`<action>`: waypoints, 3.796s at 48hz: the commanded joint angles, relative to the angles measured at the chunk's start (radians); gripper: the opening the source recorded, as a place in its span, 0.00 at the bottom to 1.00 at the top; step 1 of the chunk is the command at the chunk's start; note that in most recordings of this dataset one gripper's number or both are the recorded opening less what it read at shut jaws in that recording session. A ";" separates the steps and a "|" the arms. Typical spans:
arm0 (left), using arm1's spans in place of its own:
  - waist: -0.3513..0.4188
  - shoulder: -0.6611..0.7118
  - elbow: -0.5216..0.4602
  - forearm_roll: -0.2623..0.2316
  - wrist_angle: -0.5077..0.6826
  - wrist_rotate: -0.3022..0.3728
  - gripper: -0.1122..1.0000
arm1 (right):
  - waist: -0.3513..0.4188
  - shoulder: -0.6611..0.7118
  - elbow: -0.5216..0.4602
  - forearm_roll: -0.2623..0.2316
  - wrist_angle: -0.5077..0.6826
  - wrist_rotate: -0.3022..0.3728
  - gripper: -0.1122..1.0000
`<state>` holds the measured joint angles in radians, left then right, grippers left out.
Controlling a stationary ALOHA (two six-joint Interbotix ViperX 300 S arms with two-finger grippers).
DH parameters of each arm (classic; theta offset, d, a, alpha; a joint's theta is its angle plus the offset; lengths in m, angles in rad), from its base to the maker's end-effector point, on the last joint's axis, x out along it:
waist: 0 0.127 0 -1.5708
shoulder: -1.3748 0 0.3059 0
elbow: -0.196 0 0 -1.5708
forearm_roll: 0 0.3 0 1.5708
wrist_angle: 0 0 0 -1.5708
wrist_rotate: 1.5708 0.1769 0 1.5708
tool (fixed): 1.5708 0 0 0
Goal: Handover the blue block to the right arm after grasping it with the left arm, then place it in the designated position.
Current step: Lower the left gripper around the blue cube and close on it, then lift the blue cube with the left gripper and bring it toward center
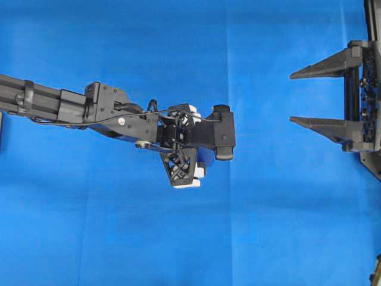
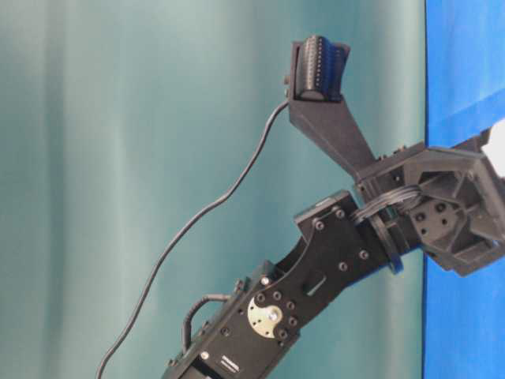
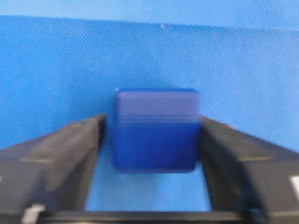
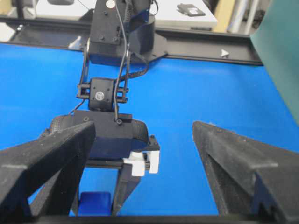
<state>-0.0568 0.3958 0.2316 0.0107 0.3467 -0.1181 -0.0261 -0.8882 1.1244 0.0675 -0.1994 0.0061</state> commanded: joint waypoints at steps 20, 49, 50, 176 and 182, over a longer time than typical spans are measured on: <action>-0.008 -0.023 -0.015 0.002 0.003 0.012 0.54 | -0.003 0.005 -0.028 0.002 -0.006 0.000 0.98; 0.002 -0.318 -0.028 0.002 0.175 0.008 0.54 | -0.003 0.005 -0.032 0.002 -0.003 0.000 0.98; 0.002 -0.327 -0.031 0.002 0.181 0.009 0.54 | -0.002 0.005 -0.032 0.002 -0.003 0.000 0.98; 0.023 -0.534 -0.107 0.012 0.341 0.028 0.54 | -0.003 0.008 -0.037 0.002 0.002 0.000 0.98; 0.023 -0.538 -0.098 0.012 0.314 0.029 0.54 | -0.003 0.008 -0.038 0.002 0.003 0.000 0.98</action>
<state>-0.0368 -0.1089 0.1396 0.0199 0.6857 -0.0905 -0.0276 -0.8836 1.1152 0.0675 -0.1933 0.0061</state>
